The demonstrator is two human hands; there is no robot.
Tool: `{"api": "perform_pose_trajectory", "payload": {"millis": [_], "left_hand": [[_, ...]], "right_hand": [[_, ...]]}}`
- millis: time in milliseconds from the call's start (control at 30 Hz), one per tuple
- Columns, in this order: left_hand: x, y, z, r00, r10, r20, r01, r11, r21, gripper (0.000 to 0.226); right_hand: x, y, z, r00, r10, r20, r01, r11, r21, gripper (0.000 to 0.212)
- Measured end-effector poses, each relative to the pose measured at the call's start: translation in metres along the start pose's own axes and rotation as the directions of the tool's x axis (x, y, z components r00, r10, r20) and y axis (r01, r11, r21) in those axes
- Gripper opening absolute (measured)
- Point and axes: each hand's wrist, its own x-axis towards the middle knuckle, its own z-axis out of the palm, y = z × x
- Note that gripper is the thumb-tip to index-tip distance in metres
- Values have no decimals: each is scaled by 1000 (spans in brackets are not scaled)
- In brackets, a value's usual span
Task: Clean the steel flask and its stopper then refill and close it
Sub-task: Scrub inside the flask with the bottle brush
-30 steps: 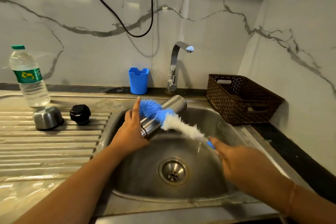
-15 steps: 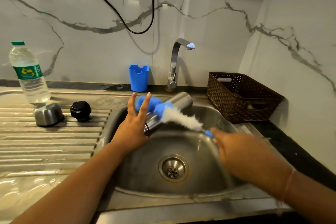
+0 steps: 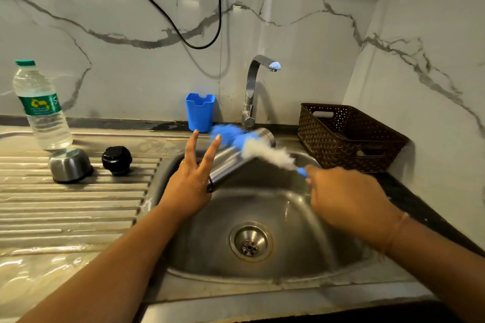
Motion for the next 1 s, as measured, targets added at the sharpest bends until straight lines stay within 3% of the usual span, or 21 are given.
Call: {"api": "perform_pose_trajectory", "payload": {"millis": [133, 233, 333, 433, 533, 667, 733, 800, 900, 1000], "left_hand": [[-2, 0, 3, 1000, -11, 1, 11, 999, 33, 138], [-3, 0, 3, 997, -75, 1, 75, 997, -21, 134], [-2, 5, -3, 974, -226, 23, 227, 971, -77, 129], [-2, 8, -5, 954, -297, 26, 298, 944, -144, 137], [-1, 10, -2, 927, -369, 65, 368, 867, -336, 143], [5, 13, 8, 795, -560, 234, 581, 591, -561, 132], [8, 6, 9, 746, -585, 317, 609, 408, -681, 105], [9, 3, 5, 716, -559, 418, 601, 187, -777, 77], [10, 7, -1, 688, -480, 545, 537, -169, -827, 63], [12, 15, -8, 672, -375, 638, 541, -338, -770, 46]], "right_hand": [[10, 2, -4, 995, 90, -45, -91, 996, -24, 33], [-14, -25, 7, 999, -38, -13, 39, 999, 1, 50], [-31, -41, 10, 988, -149, 37, 149, 989, -15, 57], [-4, -21, 17, 999, -31, -22, 30, 999, -10, 51], [18, -4, 17, 993, 65, -96, -65, 998, 5, 45], [2, -20, 24, 998, -59, -32, 60, 998, 25, 54], [-10, -29, 28, 989, -145, -11, 145, 989, 11, 57], [-5, -21, 26, 990, -135, -31, 135, 991, 0, 54], [16, 1, 16, 993, -36, -115, 37, 999, 10, 46], [23, 8, 8, 989, -1, -148, 4, 1000, 24, 43]]}}
